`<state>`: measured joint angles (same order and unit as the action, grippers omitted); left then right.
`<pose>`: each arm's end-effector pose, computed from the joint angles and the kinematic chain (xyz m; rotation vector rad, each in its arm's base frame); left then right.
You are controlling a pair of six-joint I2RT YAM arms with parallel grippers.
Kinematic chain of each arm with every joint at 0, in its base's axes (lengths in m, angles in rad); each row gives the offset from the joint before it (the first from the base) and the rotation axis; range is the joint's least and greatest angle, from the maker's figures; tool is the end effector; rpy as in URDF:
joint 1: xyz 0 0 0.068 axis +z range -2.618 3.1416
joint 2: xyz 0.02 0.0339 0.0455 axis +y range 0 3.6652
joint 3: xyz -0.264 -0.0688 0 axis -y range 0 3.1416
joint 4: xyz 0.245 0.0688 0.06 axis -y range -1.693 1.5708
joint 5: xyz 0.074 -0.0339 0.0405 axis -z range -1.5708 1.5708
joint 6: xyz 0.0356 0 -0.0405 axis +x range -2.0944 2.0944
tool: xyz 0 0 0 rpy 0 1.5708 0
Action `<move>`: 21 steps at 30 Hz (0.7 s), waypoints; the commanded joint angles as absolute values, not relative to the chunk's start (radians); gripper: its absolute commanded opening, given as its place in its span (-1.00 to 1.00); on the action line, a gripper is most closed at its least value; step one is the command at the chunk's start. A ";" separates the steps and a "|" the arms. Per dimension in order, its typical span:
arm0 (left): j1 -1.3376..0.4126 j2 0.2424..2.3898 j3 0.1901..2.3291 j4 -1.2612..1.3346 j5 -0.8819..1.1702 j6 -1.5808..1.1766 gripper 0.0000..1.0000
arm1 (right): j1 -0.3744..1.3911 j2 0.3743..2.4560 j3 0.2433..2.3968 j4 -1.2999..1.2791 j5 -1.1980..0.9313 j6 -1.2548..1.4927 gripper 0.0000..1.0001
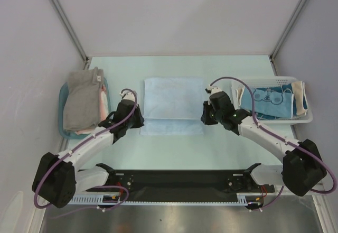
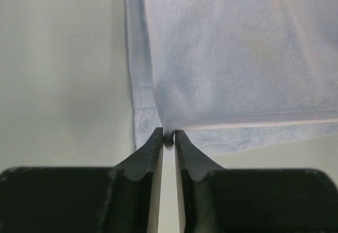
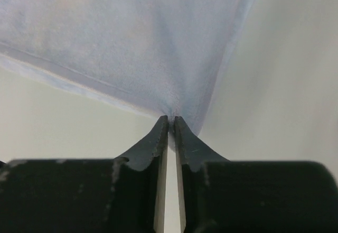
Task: Fold and stack the towels
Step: Fold the towel
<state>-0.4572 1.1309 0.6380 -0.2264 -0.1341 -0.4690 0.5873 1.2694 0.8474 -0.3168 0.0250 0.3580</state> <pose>0.2121 -0.0990 0.2173 -0.0837 2.3027 -0.3282 0.2259 0.1493 0.2462 -0.2562 2.3383 0.4469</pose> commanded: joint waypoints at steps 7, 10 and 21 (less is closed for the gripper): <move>-0.462 1.086 0.477 -0.120 -0.107 -0.505 -0.45 | 0.595 1.220 0.696 -0.279 -0.020 0.416 0.02; -0.460 1.085 0.482 -0.120 -0.106 -0.511 -0.46 | 0.597 1.203 0.696 -0.291 -0.009 0.419 0.10; -0.450 1.170 0.681 -0.123 -0.235 -0.555 -0.24 | 0.453 1.328 0.862 -0.233 0.011 0.429 0.14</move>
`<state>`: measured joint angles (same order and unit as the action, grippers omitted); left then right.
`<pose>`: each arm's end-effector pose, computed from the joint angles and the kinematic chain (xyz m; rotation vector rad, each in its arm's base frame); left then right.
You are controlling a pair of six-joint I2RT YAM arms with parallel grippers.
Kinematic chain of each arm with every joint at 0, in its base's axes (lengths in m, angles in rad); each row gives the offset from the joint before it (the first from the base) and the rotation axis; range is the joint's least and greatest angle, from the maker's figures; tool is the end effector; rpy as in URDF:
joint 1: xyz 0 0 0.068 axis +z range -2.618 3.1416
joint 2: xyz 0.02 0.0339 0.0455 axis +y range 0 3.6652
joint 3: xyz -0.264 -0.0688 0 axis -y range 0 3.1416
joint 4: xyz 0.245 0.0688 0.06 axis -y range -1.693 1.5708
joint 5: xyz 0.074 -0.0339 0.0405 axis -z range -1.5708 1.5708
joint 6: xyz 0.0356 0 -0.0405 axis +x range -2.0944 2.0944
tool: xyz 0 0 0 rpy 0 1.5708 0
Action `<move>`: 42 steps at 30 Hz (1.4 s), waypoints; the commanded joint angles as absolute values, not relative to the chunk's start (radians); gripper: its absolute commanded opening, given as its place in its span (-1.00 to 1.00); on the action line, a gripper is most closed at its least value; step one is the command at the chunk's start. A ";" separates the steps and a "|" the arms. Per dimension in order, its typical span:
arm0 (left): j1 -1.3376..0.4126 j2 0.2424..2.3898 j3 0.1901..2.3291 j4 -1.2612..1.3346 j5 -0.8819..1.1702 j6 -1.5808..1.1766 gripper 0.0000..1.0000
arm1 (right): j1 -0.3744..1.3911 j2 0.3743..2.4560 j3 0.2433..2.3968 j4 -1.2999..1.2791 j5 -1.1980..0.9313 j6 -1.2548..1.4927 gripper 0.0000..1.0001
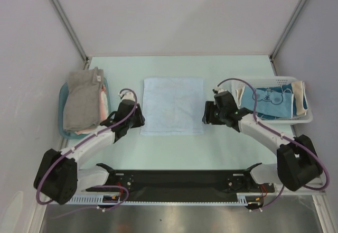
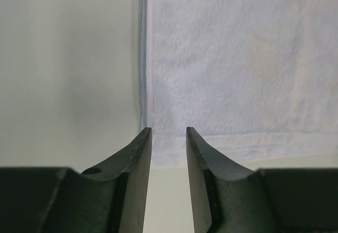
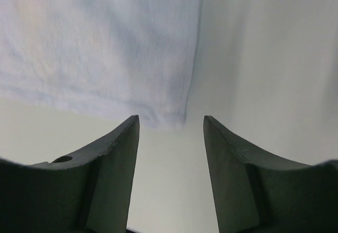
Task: Fold and stack the towels
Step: Fold the towel
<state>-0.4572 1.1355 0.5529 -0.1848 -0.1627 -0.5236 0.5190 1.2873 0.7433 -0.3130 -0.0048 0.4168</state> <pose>0.2043 -0.0941 0.1924 -0.1589 2.3396 -0.3003 0.2245 0.1284 0.2087 -0.1286 2.4706 0.4213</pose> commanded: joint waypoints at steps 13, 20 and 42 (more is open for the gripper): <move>-0.204 1.877 1.330 -0.110 -0.092 -0.483 -0.07 | 0.239 1.916 1.397 -0.095 -0.063 0.480 0.15; -0.166 2.097 1.537 -0.123 0.058 -0.477 -0.03 | 0.215 2.149 1.616 -0.100 -0.129 0.508 0.18; -0.117 2.272 1.666 -0.112 0.213 -0.531 -0.11 | 0.193 2.319 1.709 -0.072 -0.192 0.598 0.11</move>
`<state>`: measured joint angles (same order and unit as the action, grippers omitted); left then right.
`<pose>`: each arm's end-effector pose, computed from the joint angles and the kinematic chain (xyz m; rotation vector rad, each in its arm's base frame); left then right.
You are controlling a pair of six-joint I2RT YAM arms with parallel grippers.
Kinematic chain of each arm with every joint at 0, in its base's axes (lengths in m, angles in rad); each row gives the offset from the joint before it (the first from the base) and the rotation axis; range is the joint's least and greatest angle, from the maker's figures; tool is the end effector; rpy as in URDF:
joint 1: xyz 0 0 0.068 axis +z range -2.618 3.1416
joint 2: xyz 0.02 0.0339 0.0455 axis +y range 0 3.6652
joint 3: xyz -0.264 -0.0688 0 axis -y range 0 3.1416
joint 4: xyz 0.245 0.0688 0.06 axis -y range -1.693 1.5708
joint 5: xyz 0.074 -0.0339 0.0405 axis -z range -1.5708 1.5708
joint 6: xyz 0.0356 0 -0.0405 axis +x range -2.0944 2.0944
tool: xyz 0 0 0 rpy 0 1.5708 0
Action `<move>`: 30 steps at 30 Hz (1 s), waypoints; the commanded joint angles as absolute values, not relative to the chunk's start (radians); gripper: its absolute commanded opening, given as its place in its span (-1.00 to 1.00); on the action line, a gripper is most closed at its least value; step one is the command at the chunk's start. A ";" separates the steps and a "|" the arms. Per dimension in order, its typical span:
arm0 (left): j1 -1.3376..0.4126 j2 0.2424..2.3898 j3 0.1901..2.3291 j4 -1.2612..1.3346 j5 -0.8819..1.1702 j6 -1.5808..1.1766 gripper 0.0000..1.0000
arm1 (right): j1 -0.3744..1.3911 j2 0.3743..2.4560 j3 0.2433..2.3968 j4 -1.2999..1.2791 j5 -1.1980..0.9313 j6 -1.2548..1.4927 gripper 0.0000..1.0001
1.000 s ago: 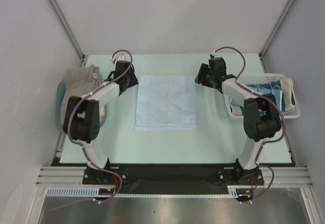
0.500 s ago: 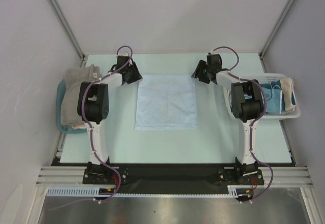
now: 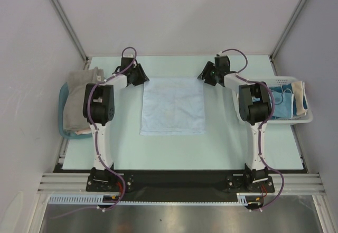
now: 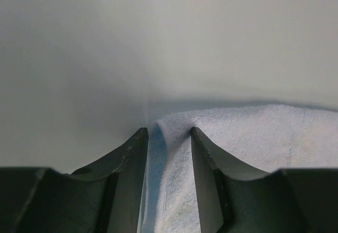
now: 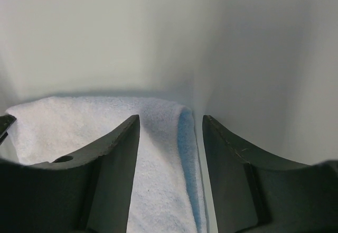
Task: Fold and stack the towels
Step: Fold the towel
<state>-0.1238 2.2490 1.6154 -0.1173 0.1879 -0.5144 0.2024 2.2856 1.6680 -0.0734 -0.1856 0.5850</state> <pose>0.4936 -0.0681 0.1480 -0.3640 2.3393 -0.5341 0.4998 0.1093 0.1505 0.3418 2.3001 0.6191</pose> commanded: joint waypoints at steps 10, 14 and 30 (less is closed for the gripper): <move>-0.117 2.293 1.683 -0.124 0.204 -0.551 -0.22 | 0.198 2.321 1.703 -0.066 -0.206 0.589 -0.05; -0.117 2.299 1.686 -0.121 0.206 -0.554 -0.22 | 0.199 2.326 1.703 -0.064 -0.219 0.592 -0.07; -0.115 2.319 1.721 -0.114 0.221 -0.554 -0.29 | 0.207 2.316 1.683 -0.052 -0.213 0.595 -0.18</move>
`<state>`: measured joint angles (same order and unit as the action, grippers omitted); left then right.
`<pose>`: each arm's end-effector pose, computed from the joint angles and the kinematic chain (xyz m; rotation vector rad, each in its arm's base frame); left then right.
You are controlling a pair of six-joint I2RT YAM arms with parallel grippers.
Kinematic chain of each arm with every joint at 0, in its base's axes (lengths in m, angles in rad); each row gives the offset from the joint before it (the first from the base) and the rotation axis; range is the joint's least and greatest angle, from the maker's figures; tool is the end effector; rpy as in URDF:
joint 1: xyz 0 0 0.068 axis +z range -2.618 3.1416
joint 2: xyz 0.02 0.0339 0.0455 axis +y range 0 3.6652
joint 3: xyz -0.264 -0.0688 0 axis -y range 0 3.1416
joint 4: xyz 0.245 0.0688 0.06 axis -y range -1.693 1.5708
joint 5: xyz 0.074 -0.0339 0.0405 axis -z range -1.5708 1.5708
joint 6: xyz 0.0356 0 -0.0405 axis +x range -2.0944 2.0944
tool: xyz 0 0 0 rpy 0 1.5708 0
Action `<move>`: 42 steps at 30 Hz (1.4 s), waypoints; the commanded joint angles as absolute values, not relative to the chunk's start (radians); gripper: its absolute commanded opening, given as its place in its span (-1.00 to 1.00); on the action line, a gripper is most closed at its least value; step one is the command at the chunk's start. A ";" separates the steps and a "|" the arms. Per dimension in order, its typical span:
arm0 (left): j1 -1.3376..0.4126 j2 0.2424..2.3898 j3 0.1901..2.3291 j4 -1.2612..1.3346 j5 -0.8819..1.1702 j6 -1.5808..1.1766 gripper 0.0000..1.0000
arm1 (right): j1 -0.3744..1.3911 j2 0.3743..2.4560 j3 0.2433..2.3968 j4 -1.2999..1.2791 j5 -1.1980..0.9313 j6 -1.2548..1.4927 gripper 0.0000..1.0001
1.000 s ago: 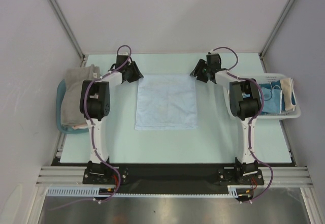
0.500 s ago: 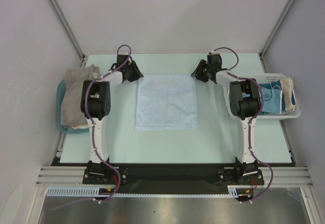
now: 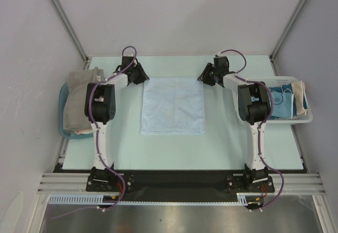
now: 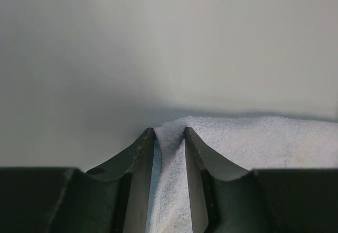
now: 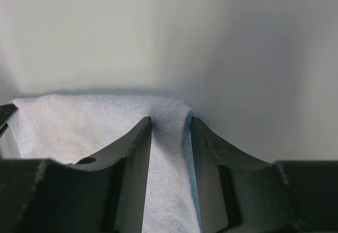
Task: Fold and stack the towels
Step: Fold the towel
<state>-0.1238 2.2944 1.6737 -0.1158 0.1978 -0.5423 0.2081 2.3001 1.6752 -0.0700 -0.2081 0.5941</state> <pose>0.5049 -0.0699 0.1445 -0.3879 2.3250 -0.5620 0.5007 0.1132 0.1460 0.3353 2.3099 0.6504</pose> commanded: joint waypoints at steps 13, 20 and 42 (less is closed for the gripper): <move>-0.106 2.335 1.753 -0.088 0.267 -0.551 -0.70 | 0.192 2.347 1.736 -0.071 -0.221 0.571 -0.76; -0.091 2.316 1.749 -0.003 0.307 -0.540 -0.99 | 0.167 2.361 1.784 -0.038 -0.236 0.548 -1.00; -0.080 1.959 1.316 0.399 0.370 -0.581 -0.99 | 0.209 2.031 1.479 0.106 -0.224 0.488 -1.00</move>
<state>-0.0910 2.0964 1.4040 0.2729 0.3737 -0.5579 0.1902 2.1483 1.5276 0.0357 -0.2493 0.5117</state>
